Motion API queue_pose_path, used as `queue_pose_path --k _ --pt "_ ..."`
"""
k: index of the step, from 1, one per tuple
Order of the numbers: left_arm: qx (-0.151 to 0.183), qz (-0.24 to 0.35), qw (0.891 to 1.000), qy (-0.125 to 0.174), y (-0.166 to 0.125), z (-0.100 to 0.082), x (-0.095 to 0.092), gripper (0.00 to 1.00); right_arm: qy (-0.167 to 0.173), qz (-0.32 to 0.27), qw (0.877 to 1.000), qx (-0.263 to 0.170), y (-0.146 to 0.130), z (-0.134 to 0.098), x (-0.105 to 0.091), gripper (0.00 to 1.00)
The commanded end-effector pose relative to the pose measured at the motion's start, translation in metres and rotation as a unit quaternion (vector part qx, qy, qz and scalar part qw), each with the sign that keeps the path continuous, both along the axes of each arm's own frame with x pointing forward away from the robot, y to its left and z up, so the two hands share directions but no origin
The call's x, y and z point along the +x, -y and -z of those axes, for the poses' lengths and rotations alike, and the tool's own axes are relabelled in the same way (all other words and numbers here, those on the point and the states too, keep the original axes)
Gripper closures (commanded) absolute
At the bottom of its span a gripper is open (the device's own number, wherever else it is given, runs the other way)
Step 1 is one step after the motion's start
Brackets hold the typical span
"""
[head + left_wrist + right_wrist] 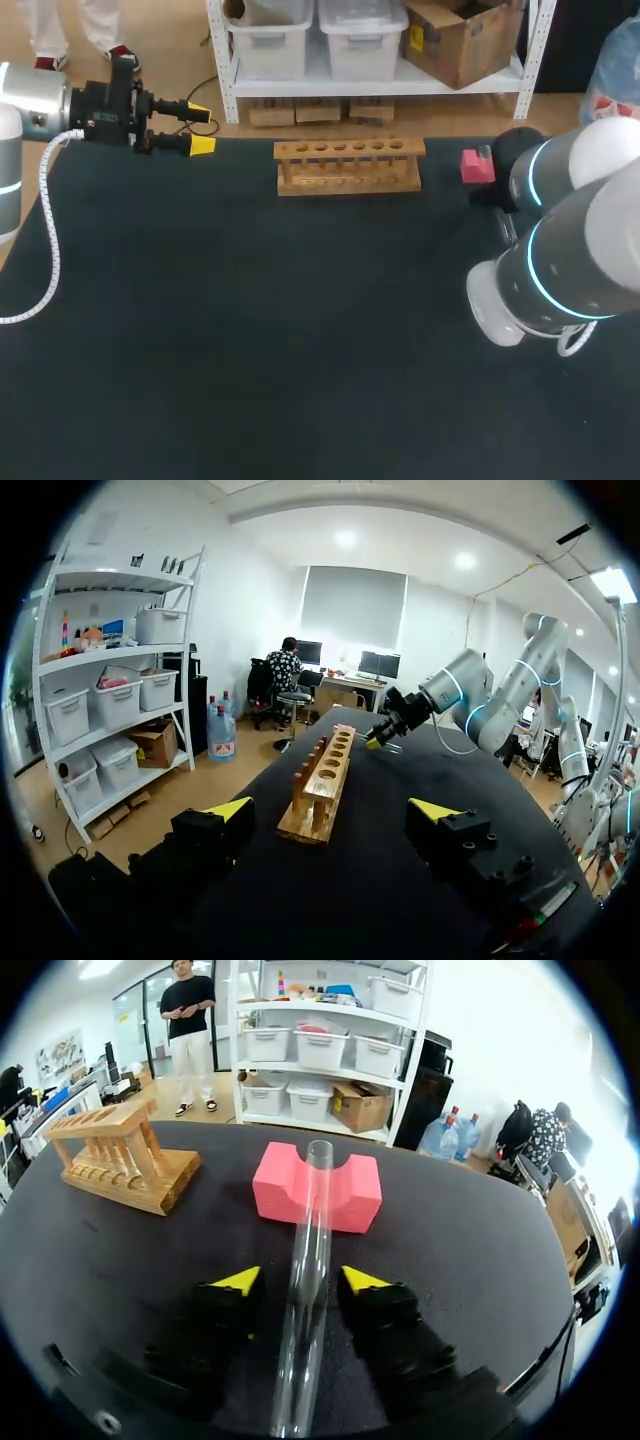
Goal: Grasp the test tube, adjust it, and insert it.
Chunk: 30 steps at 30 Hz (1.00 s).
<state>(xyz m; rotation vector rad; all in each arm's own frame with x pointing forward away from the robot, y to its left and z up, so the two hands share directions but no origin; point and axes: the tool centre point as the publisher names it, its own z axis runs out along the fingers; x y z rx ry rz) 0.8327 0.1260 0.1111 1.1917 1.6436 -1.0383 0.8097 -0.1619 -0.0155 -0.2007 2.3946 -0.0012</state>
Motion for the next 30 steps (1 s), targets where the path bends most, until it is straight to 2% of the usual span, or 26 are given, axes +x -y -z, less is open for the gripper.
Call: queue_pose_path --k 1,5,9,12,14,21,30 --pt "-0.001 0.0 1.0 0.001 0.0 0.001 0.0 0.0 -0.011 -0.026 0.999 0.029 0.002 -0.001 0.002 0.7" --pt "-0.001 0.0 1.0 0.001 0.0 0.001 0.0 0.0 -0.017 -0.022 0.999 0.032 0.002 0.0 0.0 0.69" --pt "-0.001 0.0 1.0 0.001 0.0 0.001 0.0 0.0 -0.023 -0.019 0.999 0.032 0.002 0.002 0.0 0.73" --pt "-0.001 0.0 1.0 0.001 0.0 0.001 0.0 0.0 -0.025 -0.016 0.999 0.029 0.002 0.002 0.0 0.86" --pt "-0.001 0.0 1.0 0.001 0.0 0.001 0.0 0.0 -0.025 -0.011 0.999 0.027 0.003 0.001 0.001 1.0" --pt "-0.001 0.0 1.0 0.001 0.0 0.001 0.0 0.0 -0.026 0.008 0.999 0.021 0.005 -0.005 -0.002 1.0" --pt "-0.001 0.0 1.0 0.001 0.0 0.001 0.0 0.0 -0.016 0.041 0.999 0.014 0.004 -0.027 -0.007 1.0"
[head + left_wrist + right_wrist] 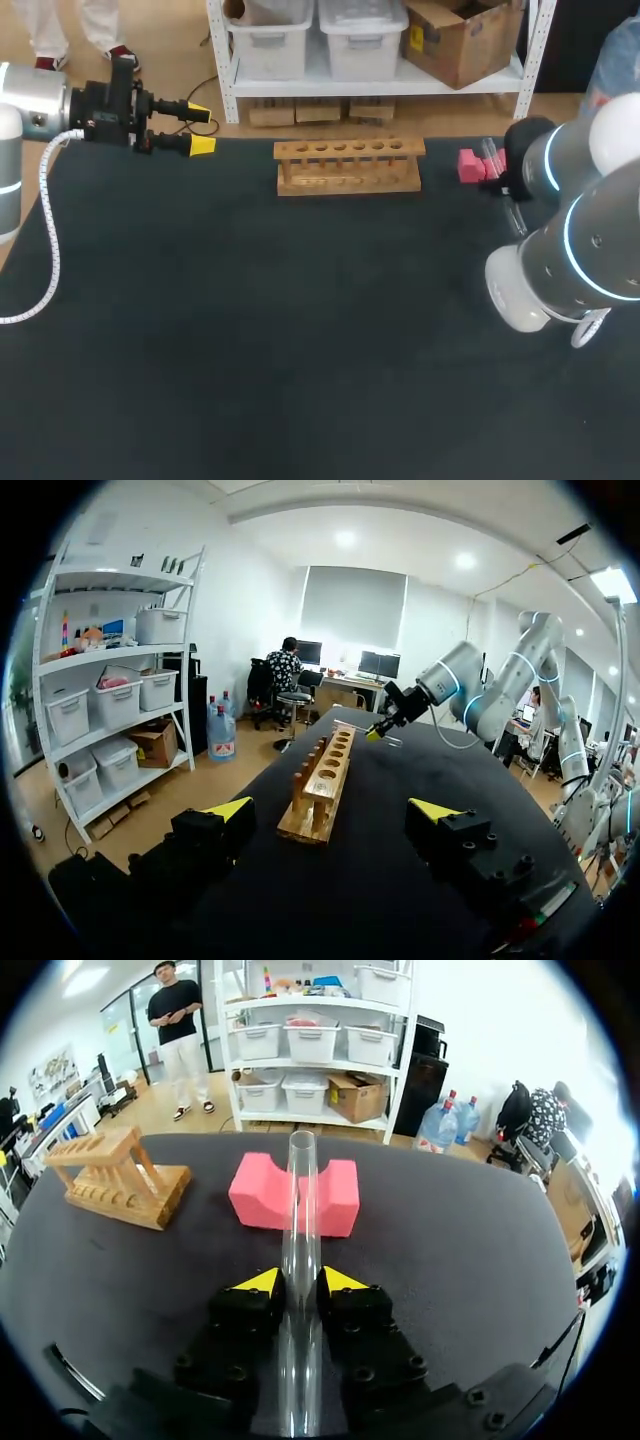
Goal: Grasp the test tube, adjust it, and insert it.
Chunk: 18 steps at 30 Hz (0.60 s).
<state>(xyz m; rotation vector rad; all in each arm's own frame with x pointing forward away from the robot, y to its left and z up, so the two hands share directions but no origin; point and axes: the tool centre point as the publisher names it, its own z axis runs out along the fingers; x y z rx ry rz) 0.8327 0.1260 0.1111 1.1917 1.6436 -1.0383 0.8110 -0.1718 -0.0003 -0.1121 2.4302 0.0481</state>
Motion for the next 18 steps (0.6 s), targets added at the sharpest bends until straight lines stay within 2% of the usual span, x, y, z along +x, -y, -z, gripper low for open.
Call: queue_pose_path --k 1,9,18 --pt "-0.001 0.0 1.0 0.001 0.0 0.001 0.0 0.0 0.002 0.018 1.0 -0.017 -0.007 -0.016 -0.009 1.0" --pt "-0.001 0.0 1.0 0.001 0.0 0.001 0.0 0.0 0.005 0.037 0.999 -0.018 -0.03 -0.052 -0.022 1.0" --pt "-0.001 0.0 1.0 0.001 0.0 0.001 0.0 0.0 0.007 0.041 0.999 -0.014 -0.08 -0.09 -0.038 1.0"
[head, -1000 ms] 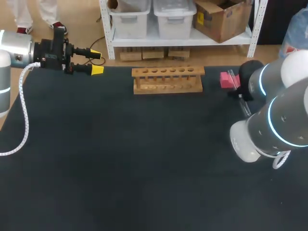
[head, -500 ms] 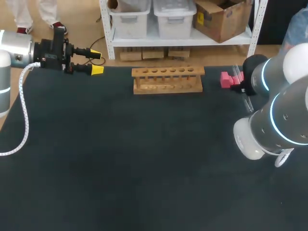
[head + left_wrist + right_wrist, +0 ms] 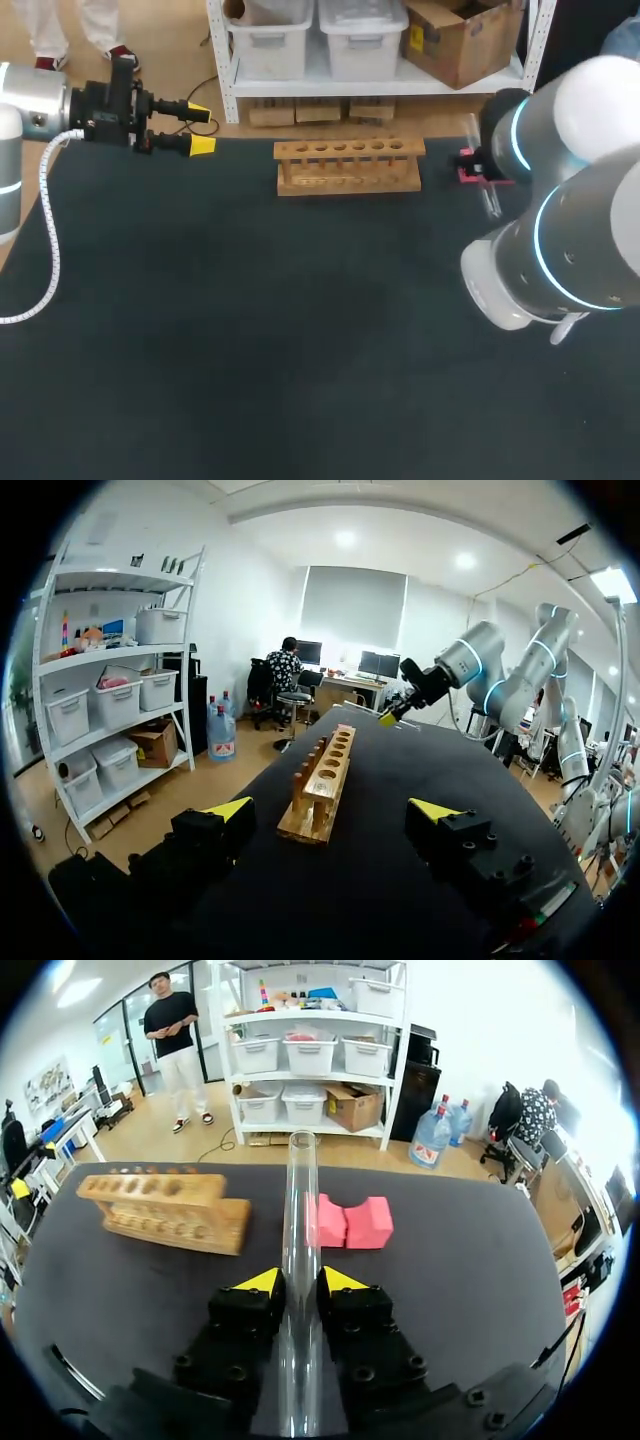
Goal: Grasp the test tube, adjust it, and insert it.
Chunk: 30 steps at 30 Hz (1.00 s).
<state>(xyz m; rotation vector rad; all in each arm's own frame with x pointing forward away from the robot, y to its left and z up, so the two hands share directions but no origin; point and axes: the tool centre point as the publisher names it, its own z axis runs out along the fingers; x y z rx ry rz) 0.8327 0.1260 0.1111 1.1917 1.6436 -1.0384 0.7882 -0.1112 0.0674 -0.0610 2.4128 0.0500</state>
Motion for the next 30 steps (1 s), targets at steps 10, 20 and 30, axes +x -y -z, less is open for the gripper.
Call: queue_pose_path --k 10,20,30 --pt "-0.001 0.0 1.0 0.001 0.0 0.001 0.0 0.0 0.01 0.007 1.0 0.004 -0.072 -0.03 -0.018 1.0" --pt "-0.001 0.0 1.0 0.001 0.0 0.001 0.0 0.0 0.005 -0.032 0.999 0.03 -0.106 -0.017 -0.011 1.0" --pt "-0.001 0.0 1.0 0.001 0.0 0.001 0.0 0.0 -0.004 -0.061 0.997 0.043 -0.129 -0.004 -0.001 1.0"
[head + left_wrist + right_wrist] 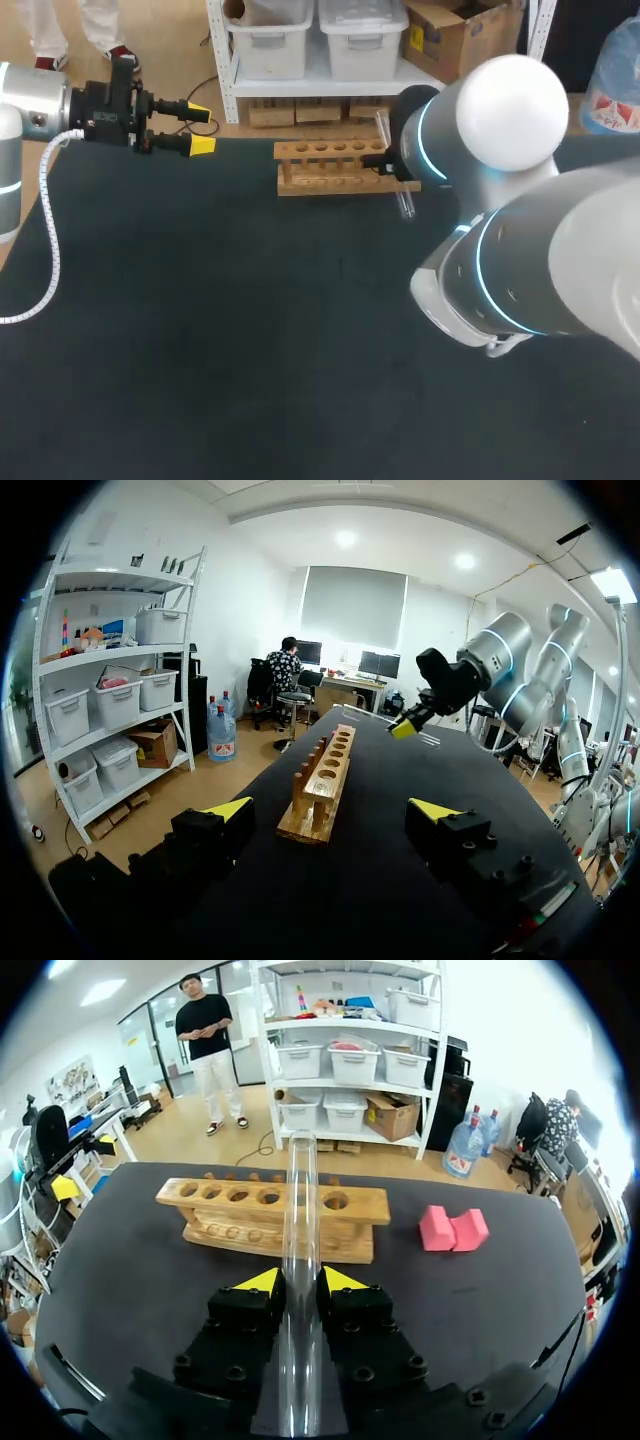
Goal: Grasp the test tube, adjust it, and insert it.
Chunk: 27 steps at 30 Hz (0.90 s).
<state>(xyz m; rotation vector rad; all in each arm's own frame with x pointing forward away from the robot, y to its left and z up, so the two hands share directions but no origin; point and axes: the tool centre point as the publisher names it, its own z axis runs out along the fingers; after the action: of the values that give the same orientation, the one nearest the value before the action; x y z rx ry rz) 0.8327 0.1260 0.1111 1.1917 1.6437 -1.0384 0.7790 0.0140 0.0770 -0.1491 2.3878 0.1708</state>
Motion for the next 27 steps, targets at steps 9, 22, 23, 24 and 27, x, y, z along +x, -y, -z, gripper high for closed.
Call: queue_pose_path --k 9,22,23,24,27 --pt "-0.001 0.0 1.0 0.001 0.0 0.001 0.0 0.0 -0.038 -0.009 0.999 0.013 -0.009 0.018 0.014 1.0" --pt "-0.001 0.0 1.0 0.001 0.0 0.001 0.0 0.0 -0.054 -0.012 0.998 0.01 -0.011 0.026 0.016 1.0" --pt "-0.001 0.0 1.0 0.001 0.0 0.001 0.0 0.0 -0.055 -0.012 0.998 0.01 -0.011 0.026 0.017 1.0" --pt "-0.001 0.0 1.0 0.001 0.0 0.001 0.0 0.0 -0.056 -0.012 0.998 0.01 -0.011 0.027 0.017 1.0" --pt "-0.001 0.0 1.0 0.001 0.0 0.001 0.0 0.0 -0.059 -0.011 0.998 0.01 -0.011 0.03 0.019 1.0"
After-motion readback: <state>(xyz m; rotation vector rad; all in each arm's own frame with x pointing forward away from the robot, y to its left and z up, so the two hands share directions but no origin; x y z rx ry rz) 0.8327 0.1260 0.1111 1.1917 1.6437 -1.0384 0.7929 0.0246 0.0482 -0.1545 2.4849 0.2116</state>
